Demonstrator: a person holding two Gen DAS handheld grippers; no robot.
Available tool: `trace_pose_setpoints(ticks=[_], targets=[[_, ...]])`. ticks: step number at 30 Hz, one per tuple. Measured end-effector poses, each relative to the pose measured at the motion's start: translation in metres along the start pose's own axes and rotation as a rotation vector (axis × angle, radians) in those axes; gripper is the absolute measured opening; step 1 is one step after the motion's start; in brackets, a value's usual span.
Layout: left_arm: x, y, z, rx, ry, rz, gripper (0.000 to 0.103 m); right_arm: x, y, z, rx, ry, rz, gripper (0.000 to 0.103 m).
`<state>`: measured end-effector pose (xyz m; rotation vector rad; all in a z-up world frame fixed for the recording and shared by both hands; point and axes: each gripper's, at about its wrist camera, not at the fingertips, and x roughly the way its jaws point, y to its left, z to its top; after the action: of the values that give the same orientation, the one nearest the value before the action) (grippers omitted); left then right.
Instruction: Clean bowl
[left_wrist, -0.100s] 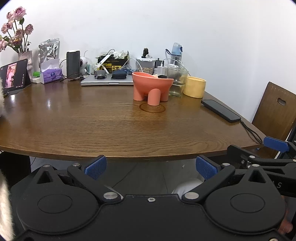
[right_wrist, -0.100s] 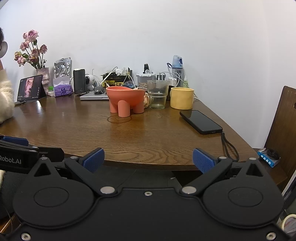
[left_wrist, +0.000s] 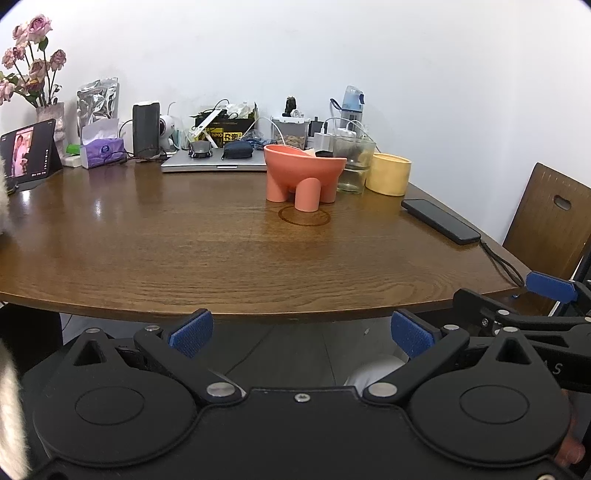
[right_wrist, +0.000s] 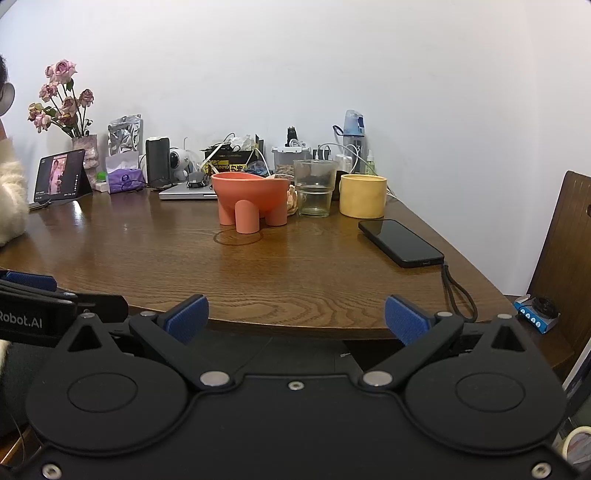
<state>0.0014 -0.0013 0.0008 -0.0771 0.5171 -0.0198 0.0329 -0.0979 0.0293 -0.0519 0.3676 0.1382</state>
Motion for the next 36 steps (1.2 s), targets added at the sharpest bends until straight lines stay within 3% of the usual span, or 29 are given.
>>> trace_pose_setpoints(ticks=[20,25,30,33,36], targets=[[0.002,0.007,0.025,0.028,-0.004,-0.004,0.103,0.0,-0.001,0.0,0.003,-0.013,0.001,0.102],[0.03,0.003,0.037,0.096,-0.049,-0.012,0.103,0.017,0.0,0.004,-0.025,-0.059,-0.037,0.102],[0.085,0.027,0.062,0.09,0.029,-0.141,0.103,0.044,-0.003,0.01,-0.027,-0.053,-0.072,0.102],[0.104,0.03,0.072,0.106,0.049,-0.14,0.103,0.059,-0.006,0.013,-0.019,-0.04,-0.086,0.102],[0.12,0.037,0.085,0.16,0.006,-0.112,0.103,0.071,-0.009,0.015,-0.015,-0.033,-0.102,0.102]])
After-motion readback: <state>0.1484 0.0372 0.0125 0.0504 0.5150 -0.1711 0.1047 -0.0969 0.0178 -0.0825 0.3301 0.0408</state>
